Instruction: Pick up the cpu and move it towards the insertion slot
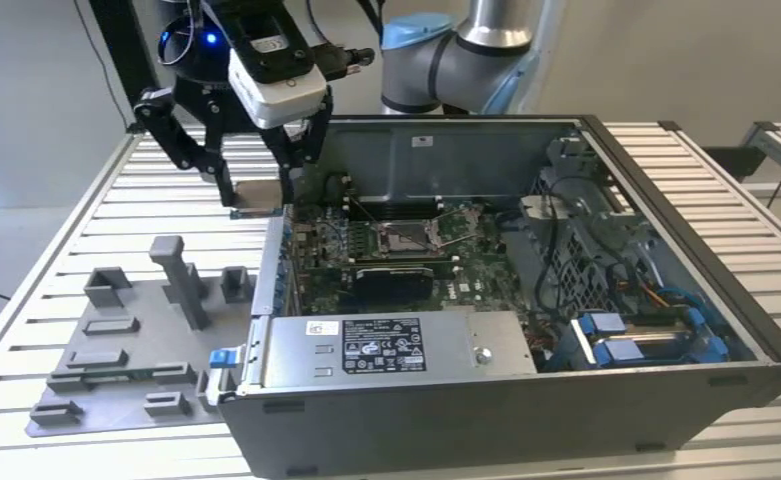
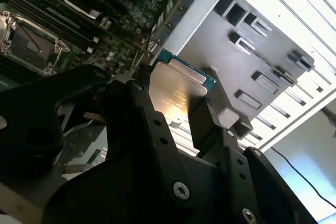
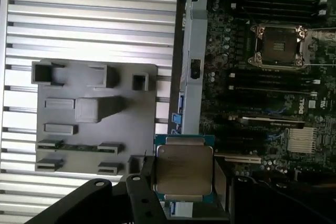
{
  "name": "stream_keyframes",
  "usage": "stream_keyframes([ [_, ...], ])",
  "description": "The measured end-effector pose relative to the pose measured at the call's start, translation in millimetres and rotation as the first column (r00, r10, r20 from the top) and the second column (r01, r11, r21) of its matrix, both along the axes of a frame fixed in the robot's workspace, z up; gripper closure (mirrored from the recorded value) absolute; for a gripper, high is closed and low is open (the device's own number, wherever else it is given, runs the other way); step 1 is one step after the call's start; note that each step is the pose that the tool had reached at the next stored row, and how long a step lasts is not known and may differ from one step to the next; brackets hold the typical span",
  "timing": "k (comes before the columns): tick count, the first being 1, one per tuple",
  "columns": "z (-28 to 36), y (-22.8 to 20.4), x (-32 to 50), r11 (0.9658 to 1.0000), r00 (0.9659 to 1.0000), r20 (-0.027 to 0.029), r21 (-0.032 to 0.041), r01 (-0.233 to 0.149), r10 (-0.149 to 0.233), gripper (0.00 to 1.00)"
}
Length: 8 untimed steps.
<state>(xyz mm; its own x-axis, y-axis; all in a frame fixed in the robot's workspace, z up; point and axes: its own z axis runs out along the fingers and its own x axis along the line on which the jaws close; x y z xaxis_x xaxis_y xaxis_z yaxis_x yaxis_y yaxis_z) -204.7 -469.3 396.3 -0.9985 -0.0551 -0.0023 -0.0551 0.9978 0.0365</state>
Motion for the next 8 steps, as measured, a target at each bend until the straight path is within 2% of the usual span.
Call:
stream_keyframes([
  [8, -0.1, 0.0, 23.6, 1.0000, 1.0000, 0.0001, 0.0001, 0.000, 0.000, 1.00],
])
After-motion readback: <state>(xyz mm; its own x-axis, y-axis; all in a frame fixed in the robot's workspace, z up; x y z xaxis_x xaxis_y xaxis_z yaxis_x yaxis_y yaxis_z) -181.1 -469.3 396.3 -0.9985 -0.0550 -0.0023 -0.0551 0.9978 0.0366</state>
